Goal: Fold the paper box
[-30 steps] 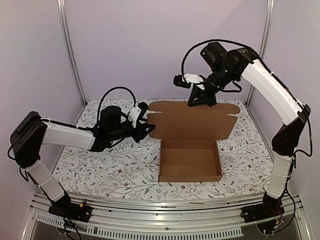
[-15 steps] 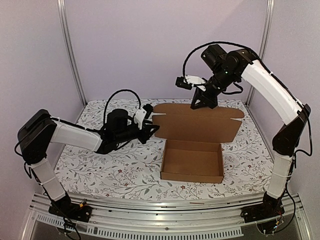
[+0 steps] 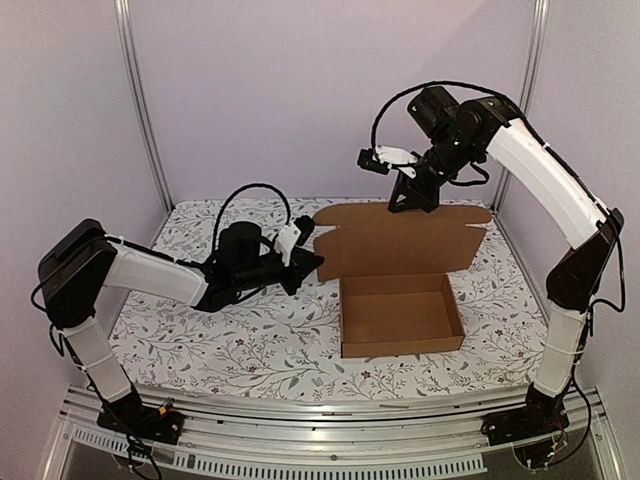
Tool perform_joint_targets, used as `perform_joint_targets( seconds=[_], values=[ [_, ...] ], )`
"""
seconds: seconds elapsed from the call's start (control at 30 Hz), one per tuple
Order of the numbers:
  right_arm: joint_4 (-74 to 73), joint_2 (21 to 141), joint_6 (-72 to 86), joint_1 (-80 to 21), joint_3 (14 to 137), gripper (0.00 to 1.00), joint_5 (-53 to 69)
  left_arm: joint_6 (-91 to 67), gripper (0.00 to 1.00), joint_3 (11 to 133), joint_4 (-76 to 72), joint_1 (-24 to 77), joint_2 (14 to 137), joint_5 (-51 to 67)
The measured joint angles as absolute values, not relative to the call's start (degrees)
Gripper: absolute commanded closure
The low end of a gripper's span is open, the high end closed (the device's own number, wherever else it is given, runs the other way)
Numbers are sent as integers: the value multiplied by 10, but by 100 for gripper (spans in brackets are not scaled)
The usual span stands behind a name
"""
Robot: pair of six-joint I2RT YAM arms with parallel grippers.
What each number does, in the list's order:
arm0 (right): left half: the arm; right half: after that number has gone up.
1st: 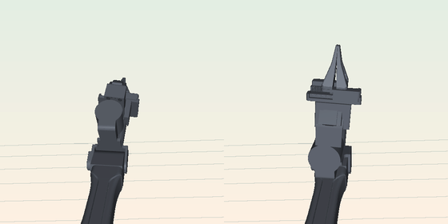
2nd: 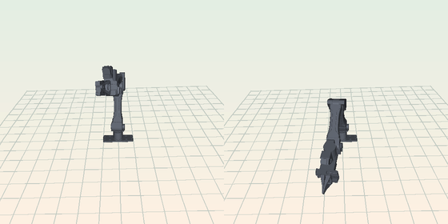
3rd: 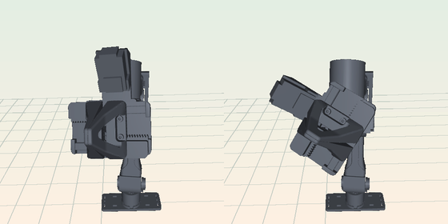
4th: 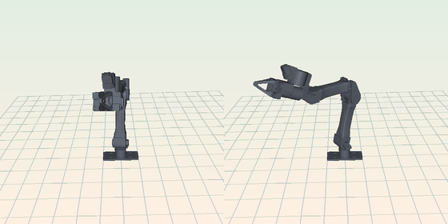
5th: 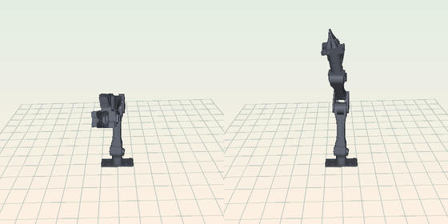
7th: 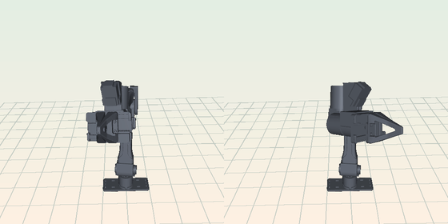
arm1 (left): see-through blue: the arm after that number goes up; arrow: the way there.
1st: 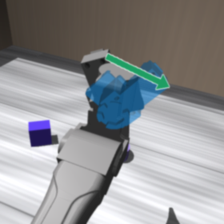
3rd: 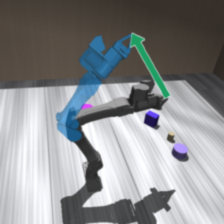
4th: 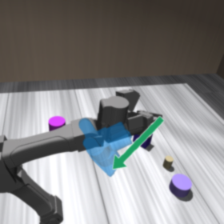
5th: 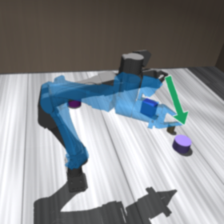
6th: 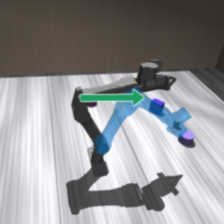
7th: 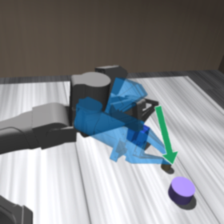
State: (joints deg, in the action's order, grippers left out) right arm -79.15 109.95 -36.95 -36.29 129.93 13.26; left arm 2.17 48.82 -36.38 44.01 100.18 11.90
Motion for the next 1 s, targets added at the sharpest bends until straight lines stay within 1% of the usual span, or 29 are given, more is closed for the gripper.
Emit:
perform_joint_targets(
  seconds=[0.1, 0.13, 0.27, 0.4, 0.43, 0.5, 0.7, 0.93, 0.97, 1.0],
  values=[
    [-788, 1099, -371, -363, 1299, 95, 133, 15, 61, 472, -372, 448, 990, 130],
    [-787, 1099, -372, -363, 1299, 95, 136, 13, 56, 466, -377, 450, 985, 131],
    [-784, 1099, -376, -364, 1297, 95, 152, 21, 47, 442, -413, 457, 966, 129],
    [-785, 1100, -385, -365, 1299, 95, 171, 61, 44, 448, -418, 458, 965, 120],
    [-786, 1100, -387, -364, 1300, 95, 175, 72, 45, 451, -417, 458, 968, 117],
    [-787, 1100, -391, -364, 1303, 95, 186, 92, 51, 465, -417, 456, 980, 116],
    [-785, 1105, -390, -365, 1309, 94, 205, 113, 78, 499, -412, 450, 1008, 143],
    [-785, 1109, -364, -365, 1309, 96, 210, 71, 94, 499, -425, 460, 1019, 130],
    [-785, 1109, -359, -365, 1309, 96, 207, 64, 100, 499, -426, 464, 1020, 122],
    [-784, 1109, -354, -365, 1309, 96, 203, 58, 100, 499, -425, 471, 1020, 107]
  ],
)
